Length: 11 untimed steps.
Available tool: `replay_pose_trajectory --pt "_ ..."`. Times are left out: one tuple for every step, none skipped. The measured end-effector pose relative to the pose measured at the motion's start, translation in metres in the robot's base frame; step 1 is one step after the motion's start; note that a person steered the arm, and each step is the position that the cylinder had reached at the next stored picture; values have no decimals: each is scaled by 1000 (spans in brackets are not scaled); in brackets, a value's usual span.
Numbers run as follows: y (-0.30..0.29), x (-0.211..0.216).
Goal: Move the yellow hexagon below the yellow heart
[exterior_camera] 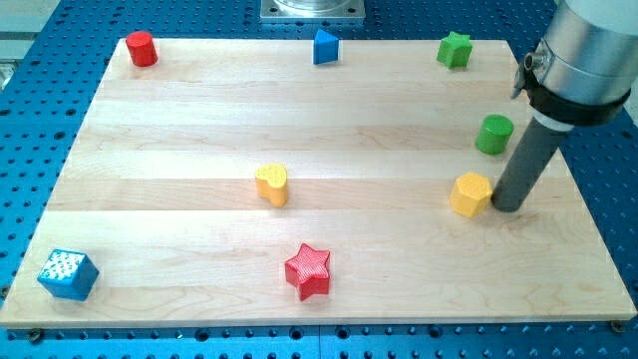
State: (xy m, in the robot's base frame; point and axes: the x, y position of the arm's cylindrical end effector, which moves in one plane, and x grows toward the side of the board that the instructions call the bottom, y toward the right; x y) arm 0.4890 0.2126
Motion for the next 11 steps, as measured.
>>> replay_pose_trajectory --pt "-74 -3" --pt "-146 -4" --pt "-84 12" --pt "-106 34" --pt "-201 34" --pt "-251 34" --pt "-123 37" --pt "-30 -6" --pt "-13 -20" --pt "-13 -21" --pt "-1 -41"
